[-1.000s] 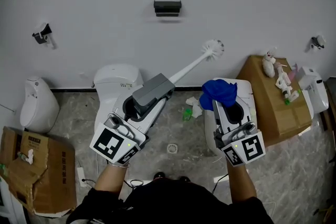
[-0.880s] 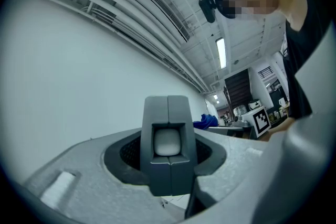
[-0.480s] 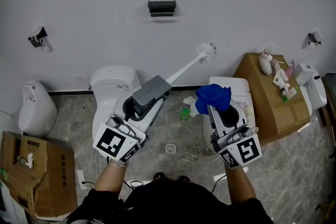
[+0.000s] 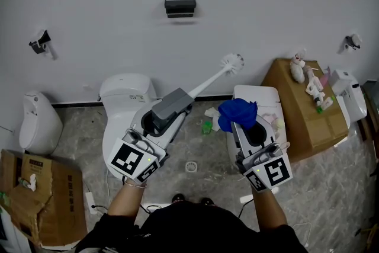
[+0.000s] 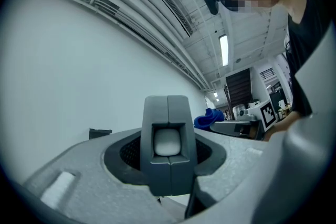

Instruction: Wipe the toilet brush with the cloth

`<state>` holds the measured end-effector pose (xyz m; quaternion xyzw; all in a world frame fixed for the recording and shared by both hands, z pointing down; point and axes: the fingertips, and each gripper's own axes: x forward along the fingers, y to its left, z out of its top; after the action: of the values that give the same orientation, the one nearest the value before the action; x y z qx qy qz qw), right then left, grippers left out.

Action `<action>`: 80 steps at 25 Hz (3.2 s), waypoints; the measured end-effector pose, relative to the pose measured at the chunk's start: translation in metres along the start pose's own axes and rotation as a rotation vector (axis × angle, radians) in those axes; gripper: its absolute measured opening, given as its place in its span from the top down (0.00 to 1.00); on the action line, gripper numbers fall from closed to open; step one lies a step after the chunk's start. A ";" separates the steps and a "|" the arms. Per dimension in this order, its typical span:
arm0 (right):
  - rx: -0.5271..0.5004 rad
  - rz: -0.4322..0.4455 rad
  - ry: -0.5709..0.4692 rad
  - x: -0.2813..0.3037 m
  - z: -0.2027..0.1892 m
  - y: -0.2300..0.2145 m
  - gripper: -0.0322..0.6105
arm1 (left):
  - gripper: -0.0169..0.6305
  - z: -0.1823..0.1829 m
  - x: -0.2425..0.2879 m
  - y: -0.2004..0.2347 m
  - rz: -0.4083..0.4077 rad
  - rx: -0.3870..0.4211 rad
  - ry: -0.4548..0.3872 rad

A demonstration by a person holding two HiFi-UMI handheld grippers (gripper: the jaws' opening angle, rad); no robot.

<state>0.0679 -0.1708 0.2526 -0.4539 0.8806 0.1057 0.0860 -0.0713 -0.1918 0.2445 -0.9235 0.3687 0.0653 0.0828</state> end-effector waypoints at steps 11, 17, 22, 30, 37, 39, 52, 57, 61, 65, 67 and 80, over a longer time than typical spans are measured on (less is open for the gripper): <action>0.007 -0.008 0.028 -0.008 -0.015 0.004 0.82 | 0.70 -0.011 -0.008 -0.011 0.000 -0.001 0.018; 0.012 -0.003 0.032 -0.010 -0.018 0.003 0.82 | 0.70 -0.012 -0.009 -0.016 -0.003 0.007 0.019; 0.015 -0.001 0.038 -0.008 -0.018 0.004 0.82 | 0.70 -0.012 -0.009 -0.016 -0.007 0.003 0.024; 0.015 0.003 0.040 -0.008 -0.018 0.004 0.82 | 0.70 -0.010 -0.009 -0.017 -0.009 0.002 0.020; 0.014 0.007 0.038 -0.006 -0.017 0.005 0.82 | 0.70 -0.010 -0.010 -0.017 -0.011 0.008 0.024; 0.012 0.010 0.037 -0.006 -0.017 0.005 0.82 | 0.70 -0.009 -0.010 -0.017 -0.010 0.009 0.023; 0.015 0.012 0.045 -0.005 -0.016 0.006 0.82 | 0.70 -0.009 -0.010 -0.017 -0.018 0.001 0.022; 0.015 0.011 0.045 -0.004 -0.018 0.008 0.82 | 0.70 -0.011 -0.010 -0.018 -0.028 0.001 0.022; 0.013 0.011 0.045 -0.003 -0.018 0.009 0.82 | 0.70 -0.011 -0.010 -0.018 -0.030 0.002 0.020; 0.010 0.012 0.047 -0.003 -0.018 0.009 0.82 | 0.70 -0.010 -0.010 -0.018 -0.031 0.002 0.019; 0.009 0.014 0.048 -0.002 -0.019 0.009 0.82 | 0.70 -0.010 -0.010 -0.018 -0.030 0.001 0.018; -0.009 0.030 0.059 0.001 -0.020 0.012 0.82 | 0.70 -0.011 -0.009 -0.017 -0.029 0.002 0.017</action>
<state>0.0565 -0.1704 0.2732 -0.4441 0.8889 0.0977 0.0563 -0.0652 -0.1760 0.2582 -0.9293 0.3559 0.0556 0.0815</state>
